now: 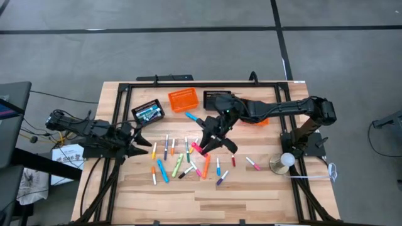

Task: Pick & Place Markers
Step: Put the bottom large pink highlighter pen into the left orange bin

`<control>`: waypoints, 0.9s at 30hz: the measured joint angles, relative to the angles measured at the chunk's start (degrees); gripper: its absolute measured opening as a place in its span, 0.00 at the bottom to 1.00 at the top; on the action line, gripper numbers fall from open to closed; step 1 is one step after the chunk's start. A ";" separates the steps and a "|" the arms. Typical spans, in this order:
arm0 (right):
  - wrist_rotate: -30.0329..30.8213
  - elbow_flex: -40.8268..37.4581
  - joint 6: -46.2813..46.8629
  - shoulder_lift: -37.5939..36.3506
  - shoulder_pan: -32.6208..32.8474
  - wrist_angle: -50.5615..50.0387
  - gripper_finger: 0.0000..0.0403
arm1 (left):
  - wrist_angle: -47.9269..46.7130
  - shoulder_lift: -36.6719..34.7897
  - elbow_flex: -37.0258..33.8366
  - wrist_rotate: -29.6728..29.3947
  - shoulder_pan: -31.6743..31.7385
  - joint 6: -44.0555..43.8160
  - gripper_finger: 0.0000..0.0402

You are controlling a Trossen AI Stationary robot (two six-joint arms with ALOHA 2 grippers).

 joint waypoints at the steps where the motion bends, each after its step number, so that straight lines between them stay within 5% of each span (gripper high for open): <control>1: -1.82 0.00 0.88 0.02 -0.28 0.61 0.13 | -0.04 -0.30 -0.10 0.71 0.00 -0.01 0.46; 10: -6.29 0.00 4.24 0.07 -1.09 2.70 0.13 | -0.02 -0.62 -0.22 1.95 0.02 -0.01 0.46; 27: 12.90 0.00 -0.30 0.07 -1.85 -1.27 0.13 | 0.72 -0.61 -0.24 1.95 0.02 -0.02 0.46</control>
